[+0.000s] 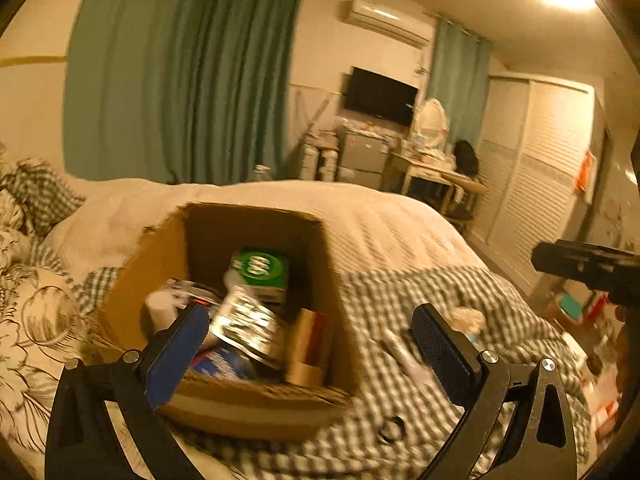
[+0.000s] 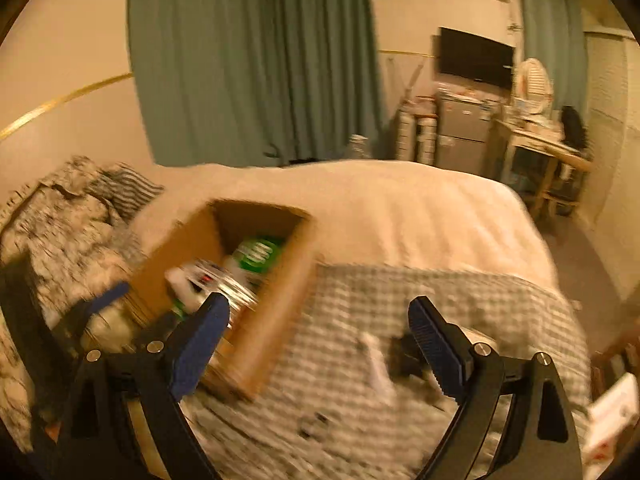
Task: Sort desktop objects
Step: 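Return both tools to the bed and grasp the black hair tie with the left tool, then carry the hair tie to the box while the right tool carries the white plush toy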
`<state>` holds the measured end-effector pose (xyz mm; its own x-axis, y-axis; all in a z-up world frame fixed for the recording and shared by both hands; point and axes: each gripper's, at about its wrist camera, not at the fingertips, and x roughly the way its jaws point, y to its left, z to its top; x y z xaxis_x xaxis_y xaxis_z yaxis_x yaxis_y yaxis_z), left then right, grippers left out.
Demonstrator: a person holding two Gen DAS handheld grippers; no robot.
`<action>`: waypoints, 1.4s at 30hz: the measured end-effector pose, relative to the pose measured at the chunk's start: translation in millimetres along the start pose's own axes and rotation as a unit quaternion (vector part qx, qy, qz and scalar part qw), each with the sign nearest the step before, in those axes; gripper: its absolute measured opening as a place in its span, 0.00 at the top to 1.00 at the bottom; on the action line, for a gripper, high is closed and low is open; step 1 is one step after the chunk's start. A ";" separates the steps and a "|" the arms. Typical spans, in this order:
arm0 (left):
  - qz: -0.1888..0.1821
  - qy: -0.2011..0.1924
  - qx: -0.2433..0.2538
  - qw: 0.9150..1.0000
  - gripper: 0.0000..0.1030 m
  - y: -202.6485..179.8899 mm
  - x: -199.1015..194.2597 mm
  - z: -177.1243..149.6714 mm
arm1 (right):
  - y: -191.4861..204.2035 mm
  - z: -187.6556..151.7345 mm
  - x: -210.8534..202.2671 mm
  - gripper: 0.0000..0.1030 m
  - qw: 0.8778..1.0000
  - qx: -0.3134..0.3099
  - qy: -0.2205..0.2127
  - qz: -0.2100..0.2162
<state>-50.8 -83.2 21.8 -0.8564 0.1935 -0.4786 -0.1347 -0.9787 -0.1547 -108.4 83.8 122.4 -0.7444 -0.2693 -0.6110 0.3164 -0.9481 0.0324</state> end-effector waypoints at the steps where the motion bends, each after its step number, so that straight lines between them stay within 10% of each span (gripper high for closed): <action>1: -0.006 0.008 0.004 1.000 0.00 -8.8 -0.7 -1.8 | -11.1 -6.2 -7.7 0.11 1.000 0.001 0.004 -0.016; 9: -0.024 0.103 0.020 0.994 0.00 -59.7 21.0 -41.8 | -106.0 -67.7 -43.0 0.10 0.995 0.069 0.018 -0.062; 18: -0.011 0.244 0.048 0.969 0.00 -92.7 106.7 -108.2 | -151.7 -117.7 5.8 0.10 0.992 0.114 0.031 -0.042; 23: -0.009 0.335 0.076 0.939 0.41 -97.5 161.8 -139.7 | -163.0 -128.4 44.5 0.10 0.993 0.102 0.055 -0.031; 25: -0.011 0.331 0.083 0.940 0.51 -97.4 164.1 -144.1 | -162.5 -128.6 58.9 0.10 0.993 0.095 0.064 -0.025; 28: -0.030 0.317 0.103 0.942 0.94 -103.3 156.9 -142.7 | -156.9 -123.5 86.4 0.10 0.993 0.084 0.082 -0.010; 36: -0.054 0.239 0.080 0.966 0.94 -95.3 129.1 -124.8 | -132.5 -118.1 155.2 0.10 0.986 0.026 0.159 -0.043; 42: -0.070 0.233 0.044 0.969 0.94 -83.1 130.0 -115.7 | -163.0 -127.3 200.6 0.11 0.968 0.088 0.231 -0.042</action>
<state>-93.3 31.2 -127.6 -0.5116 0.3139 -0.7998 -0.2921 -0.9390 -0.1817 -234.5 205.8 -106.2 -0.4079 -0.1237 -0.9046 0.1300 -0.9886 0.0766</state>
